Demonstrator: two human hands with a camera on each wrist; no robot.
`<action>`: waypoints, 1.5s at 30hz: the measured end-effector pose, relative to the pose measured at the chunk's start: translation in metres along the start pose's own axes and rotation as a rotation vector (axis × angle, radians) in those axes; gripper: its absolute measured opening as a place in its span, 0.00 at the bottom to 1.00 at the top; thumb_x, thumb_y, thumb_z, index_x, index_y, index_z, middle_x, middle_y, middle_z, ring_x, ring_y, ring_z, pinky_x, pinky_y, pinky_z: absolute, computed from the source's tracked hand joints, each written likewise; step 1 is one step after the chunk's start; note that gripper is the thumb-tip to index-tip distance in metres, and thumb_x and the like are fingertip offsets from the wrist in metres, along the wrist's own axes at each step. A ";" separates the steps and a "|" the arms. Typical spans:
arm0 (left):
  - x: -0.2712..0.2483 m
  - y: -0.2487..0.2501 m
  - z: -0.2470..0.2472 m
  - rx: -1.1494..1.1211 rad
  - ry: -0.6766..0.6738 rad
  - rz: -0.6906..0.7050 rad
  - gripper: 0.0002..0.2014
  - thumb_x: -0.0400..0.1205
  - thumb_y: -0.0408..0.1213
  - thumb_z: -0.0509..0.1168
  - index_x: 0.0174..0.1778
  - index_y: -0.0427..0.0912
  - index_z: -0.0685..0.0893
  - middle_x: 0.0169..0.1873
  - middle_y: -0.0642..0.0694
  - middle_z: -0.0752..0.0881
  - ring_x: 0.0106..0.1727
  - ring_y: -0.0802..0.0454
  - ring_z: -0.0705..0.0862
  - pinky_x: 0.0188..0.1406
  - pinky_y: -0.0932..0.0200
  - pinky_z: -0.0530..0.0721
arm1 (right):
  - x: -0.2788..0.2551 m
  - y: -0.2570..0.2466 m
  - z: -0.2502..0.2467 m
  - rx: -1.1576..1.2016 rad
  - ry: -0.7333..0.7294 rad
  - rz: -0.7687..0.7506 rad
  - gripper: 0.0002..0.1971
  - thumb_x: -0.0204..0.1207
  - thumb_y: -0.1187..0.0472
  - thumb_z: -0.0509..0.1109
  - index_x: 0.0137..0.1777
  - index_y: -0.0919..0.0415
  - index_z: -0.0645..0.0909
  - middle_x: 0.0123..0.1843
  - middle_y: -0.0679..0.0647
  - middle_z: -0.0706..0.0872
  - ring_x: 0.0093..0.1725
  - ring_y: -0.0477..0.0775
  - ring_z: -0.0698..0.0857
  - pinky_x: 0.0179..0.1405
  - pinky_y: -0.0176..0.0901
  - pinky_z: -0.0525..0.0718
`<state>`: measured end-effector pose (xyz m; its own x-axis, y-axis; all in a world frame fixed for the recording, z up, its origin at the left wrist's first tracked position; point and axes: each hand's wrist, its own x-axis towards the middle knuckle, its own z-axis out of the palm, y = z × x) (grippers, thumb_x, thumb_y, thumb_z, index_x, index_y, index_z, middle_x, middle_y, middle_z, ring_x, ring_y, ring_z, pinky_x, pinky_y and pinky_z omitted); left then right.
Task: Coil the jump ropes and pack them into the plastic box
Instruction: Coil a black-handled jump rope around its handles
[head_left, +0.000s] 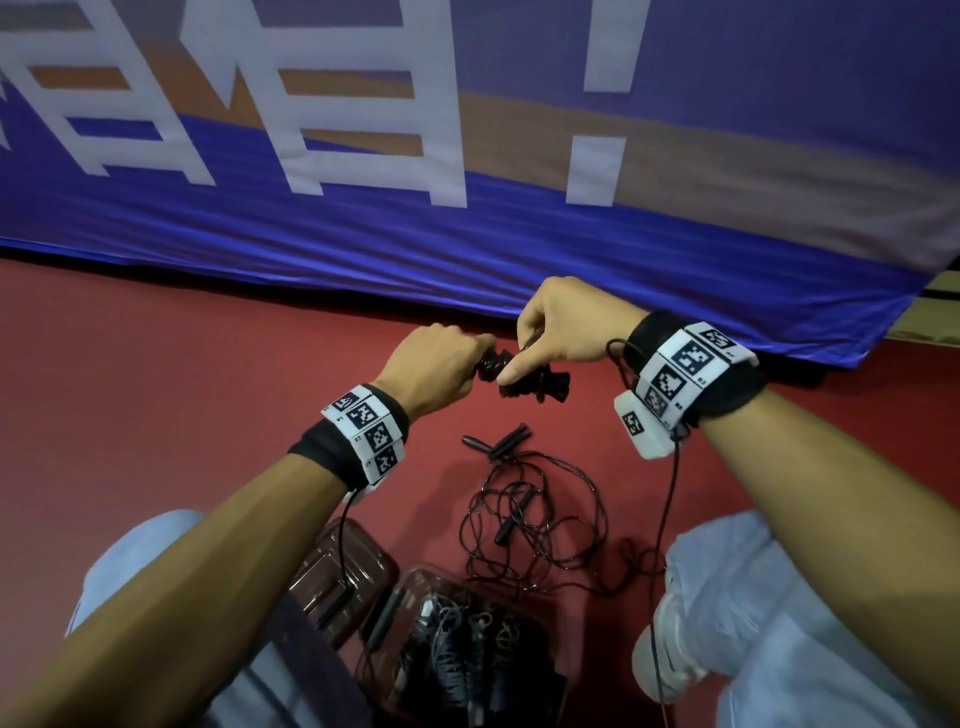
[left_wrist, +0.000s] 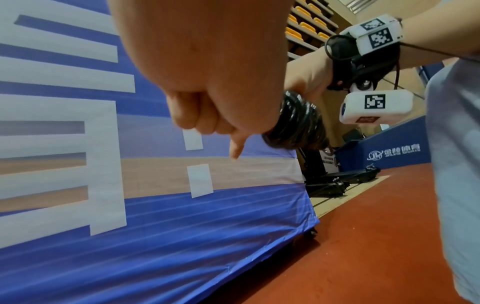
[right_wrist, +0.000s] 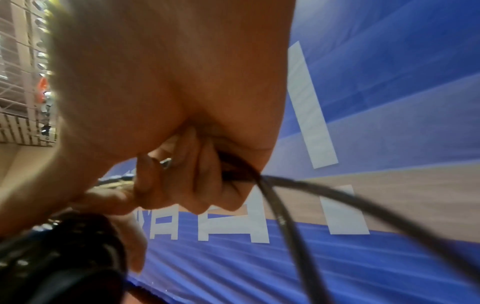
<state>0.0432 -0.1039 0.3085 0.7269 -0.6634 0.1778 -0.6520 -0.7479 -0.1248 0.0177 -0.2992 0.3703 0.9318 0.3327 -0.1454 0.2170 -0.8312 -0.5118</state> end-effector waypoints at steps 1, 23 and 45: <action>0.000 0.000 -0.002 0.012 0.038 0.034 0.12 0.80 0.35 0.64 0.59 0.45 0.82 0.37 0.43 0.87 0.37 0.34 0.85 0.30 0.52 0.68 | -0.002 0.000 -0.002 0.014 -0.018 -0.012 0.27 0.57 0.36 0.88 0.32 0.61 0.86 0.29 0.53 0.85 0.28 0.44 0.76 0.31 0.44 0.74; 0.005 0.012 -0.018 -0.983 0.731 -0.648 0.16 0.74 0.24 0.65 0.24 0.44 0.72 0.16 0.56 0.69 0.23 0.62 0.63 0.22 0.64 0.62 | 0.033 -0.030 0.037 0.973 0.204 0.049 0.25 0.93 0.52 0.57 0.31 0.57 0.67 0.21 0.48 0.65 0.19 0.45 0.62 0.18 0.32 0.59; -0.014 0.015 0.011 -0.440 -0.085 -0.475 0.09 0.77 0.33 0.60 0.30 0.40 0.72 0.33 0.37 0.83 0.37 0.30 0.84 0.29 0.52 0.74 | -0.025 -0.053 0.076 -0.567 0.149 -0.175 0.17 0.78 0.76 0.63 0.67 0.70 0.73 0.42 0.58 0.83 0.37 0.61 0.84 0.30 0.48 0.67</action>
<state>0.0256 -0.1058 0.2935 0.9605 -0.2761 0.0348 -0.2696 -0.8919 0.3632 -0.0395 -0.2292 0.3367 0.8899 0.4544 0.0410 0.4540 -0.8908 0.0194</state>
